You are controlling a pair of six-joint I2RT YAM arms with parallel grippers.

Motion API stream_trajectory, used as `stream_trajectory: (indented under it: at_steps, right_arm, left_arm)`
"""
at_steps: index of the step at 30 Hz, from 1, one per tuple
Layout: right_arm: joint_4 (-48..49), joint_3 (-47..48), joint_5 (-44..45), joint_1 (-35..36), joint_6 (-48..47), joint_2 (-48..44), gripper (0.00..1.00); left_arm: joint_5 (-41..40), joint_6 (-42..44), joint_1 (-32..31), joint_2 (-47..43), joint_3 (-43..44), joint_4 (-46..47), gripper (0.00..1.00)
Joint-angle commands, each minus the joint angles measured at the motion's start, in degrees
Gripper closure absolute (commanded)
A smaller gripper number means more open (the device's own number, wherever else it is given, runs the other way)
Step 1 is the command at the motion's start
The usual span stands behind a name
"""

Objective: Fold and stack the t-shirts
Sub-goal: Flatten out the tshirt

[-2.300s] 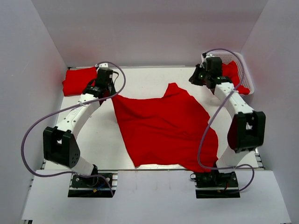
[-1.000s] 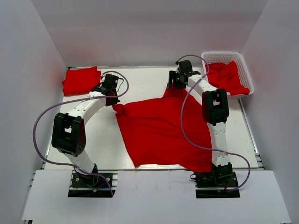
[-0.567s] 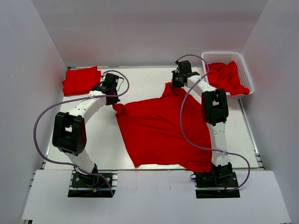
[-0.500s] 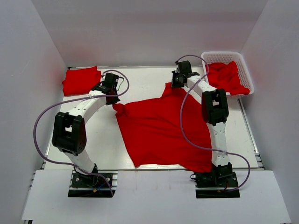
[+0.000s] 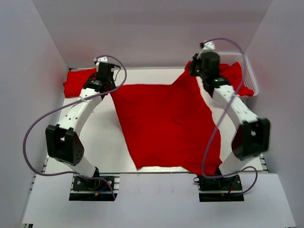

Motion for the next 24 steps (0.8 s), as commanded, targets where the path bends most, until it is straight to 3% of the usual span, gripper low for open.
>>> stream_trajectory:
  at_steps: [1, 5, 8, 13, 21, 24]
  right_arm:
    - [10.9, -2.9, 9.6, -0.4, -3.6, -11.9, 1.0]
    - [11.3, -2.7, 16.4, -0.4, -5.2, -23.9, 1.0]
    - [12.1, -2.1, 18.2, -0.3, -7.6, -27.9, 1.0]
    - [9.1, 4.4, 15.4, -0.2, -9.6, -37.7, 1.0]
    - [-1.0, 25.3, 7.4, -0.3, -11.8, -39.6, 1.0]
    - [-2.0, 28.4, 6.0, -0.3, -11.8, -39.1, 1.0]
  left_arm:
    - [-2.4, 3.3, 0.3, -9.4, 5.4, 1.3, 1.0]
    - [-2.9, 7.2, -0.2, -14.9, 9.5, 4.0, 1.0]
    - [0.6, 11.0, -0.2, -22.9, 9.5, 9.4, 1.0]
    - [6.4, 14.3, -0.2, -31.9, 13.9, 11.9, 1.0]
    - [11.0, 15.5, -0.2, -32.7, 31.5, 5.1, 1.0]
    - [9.5, 15.5, -0.2, -33.3, 33.8, 4.6, 1.0]
